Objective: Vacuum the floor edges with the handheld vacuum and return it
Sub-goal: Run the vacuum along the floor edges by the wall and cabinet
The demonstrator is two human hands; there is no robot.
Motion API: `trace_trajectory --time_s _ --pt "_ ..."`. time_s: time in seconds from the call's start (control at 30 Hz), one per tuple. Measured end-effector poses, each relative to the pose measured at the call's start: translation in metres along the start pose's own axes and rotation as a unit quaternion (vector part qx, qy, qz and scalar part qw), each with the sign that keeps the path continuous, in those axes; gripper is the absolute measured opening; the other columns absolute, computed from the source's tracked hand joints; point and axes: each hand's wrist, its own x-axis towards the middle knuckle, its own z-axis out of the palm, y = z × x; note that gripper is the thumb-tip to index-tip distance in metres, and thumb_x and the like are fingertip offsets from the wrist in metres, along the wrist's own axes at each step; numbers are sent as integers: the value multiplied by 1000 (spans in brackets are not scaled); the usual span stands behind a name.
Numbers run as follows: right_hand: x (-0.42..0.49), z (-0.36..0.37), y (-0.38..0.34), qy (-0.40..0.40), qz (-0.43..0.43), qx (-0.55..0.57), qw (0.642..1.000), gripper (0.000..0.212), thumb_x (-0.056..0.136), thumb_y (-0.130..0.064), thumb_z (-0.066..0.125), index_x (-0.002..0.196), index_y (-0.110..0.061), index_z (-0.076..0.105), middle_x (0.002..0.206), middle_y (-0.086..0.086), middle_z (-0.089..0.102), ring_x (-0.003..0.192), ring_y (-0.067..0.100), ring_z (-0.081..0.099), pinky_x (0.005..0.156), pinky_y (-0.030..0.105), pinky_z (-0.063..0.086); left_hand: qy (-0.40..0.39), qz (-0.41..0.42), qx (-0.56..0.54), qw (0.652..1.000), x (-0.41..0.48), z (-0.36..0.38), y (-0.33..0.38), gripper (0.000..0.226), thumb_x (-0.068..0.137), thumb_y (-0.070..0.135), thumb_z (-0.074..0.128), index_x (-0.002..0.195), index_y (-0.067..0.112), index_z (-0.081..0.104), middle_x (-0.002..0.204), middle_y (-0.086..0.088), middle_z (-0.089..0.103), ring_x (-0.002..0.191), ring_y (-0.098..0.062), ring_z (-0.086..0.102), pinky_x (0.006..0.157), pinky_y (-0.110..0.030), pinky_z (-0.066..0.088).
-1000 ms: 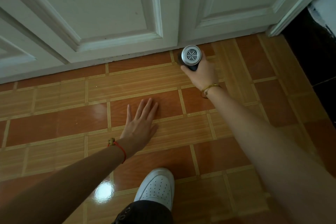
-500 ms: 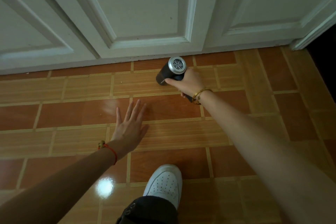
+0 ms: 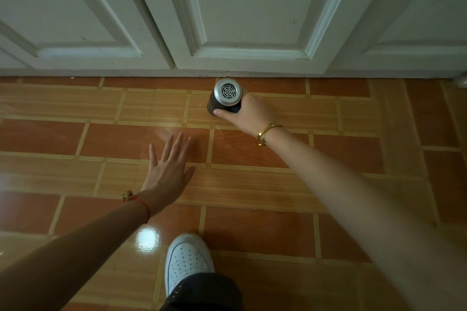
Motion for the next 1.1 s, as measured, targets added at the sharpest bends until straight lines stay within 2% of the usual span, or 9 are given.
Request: trace_trajectory --time_s 0.2,0.3,0.37,0.4,0.57,0.73,0.83,0.9,1.1 --pt "22 20 -24 10 22 27 999 62 75 -55 73 122 -16 60 113 0 71 102 17 66 80 26 53 -6 -30 -21 999 -8 8 -26 71 101 50 21 156 23 -15 165 -2 -18 152 -25 -16 120 -63 0" --pt "28 23 -36 -27 35 32 999 50 76 -54 74 108 -17 63 92 -2 72 69 12 66 60 25 54 -6 -45 -33 998 -17 10 -40 71 100 52 19 156 24 -15 165 -2 -17 152 -25 -17 120 -61 -2" --pt "30 23 -39 -70 43 35 996 36 77 -53 73 85 -22 59 67 -7 66 43 8 59 44 22 48 -6 -55 -43 998 -22 10 -48 71 101 51 20 157 24 -14 165 -1 -17 152 -25 -17 121 -61 -3" --pt "30 22 -41 -84 47 35 995 35 77 -54 73 78 -23 56 61 -7 63 39 8 58 44 23 48 -8 -59 -45 997 -25 9 -51 71 101 50 21 157 23 -14 165 -2 -17 152 -25 -16 121 -61 -3" --pt "22 25 -51 -60 10 -47 997 55 77 -59 70 112 -17 61 92 3 71 76 25 68 69 39 58 -12 -64 -37 997 -34 7 -62 72 103 48 25 157 20 -14 164 -4 -20 152 -25 -17 121 -61 -3" --pt "9 30 -59 -125 -2 -3 992 44 78 -54 71 106 -24 57 57 -11 58 36 4 57 41 21 47 -17 -73 -42 996 -40 9 -64 74 103 48 25 157 18 -15 164 -4 -20 152 -26 -17 121 -60 -3" --pt "-1 40 -65 -172 0 14 985 46 78 -54 71 108 -23 54 58 -6 63 38 10 59 45 25 53 -15 -77 -52 996 -44 12 -64 76 102 48 30 157 18 -14 166 -4 -17 152 -25 -15 121 -60 -4" --pt "-8 49 -70 -206 16 34 978 43 79 -53 72 99 -20 53 58 -1 66 41 13 61 48 28 55 -13 -80 -59 995 -47 14 -65 77 102 49 30 157 18 -14 166 -4 -15 153 -26 -14 120 -60 -4" --pt "-10 65 -88 -239 36 57 969 41 79 -51 73 87 -15 57 56 3 66 43 15 61 51 33 57 -20 -97 -87 991 -64 19 -73 77 102 52 31 158 16 -9 167 -5 -11 153 -26 -12 120 -62 -2"
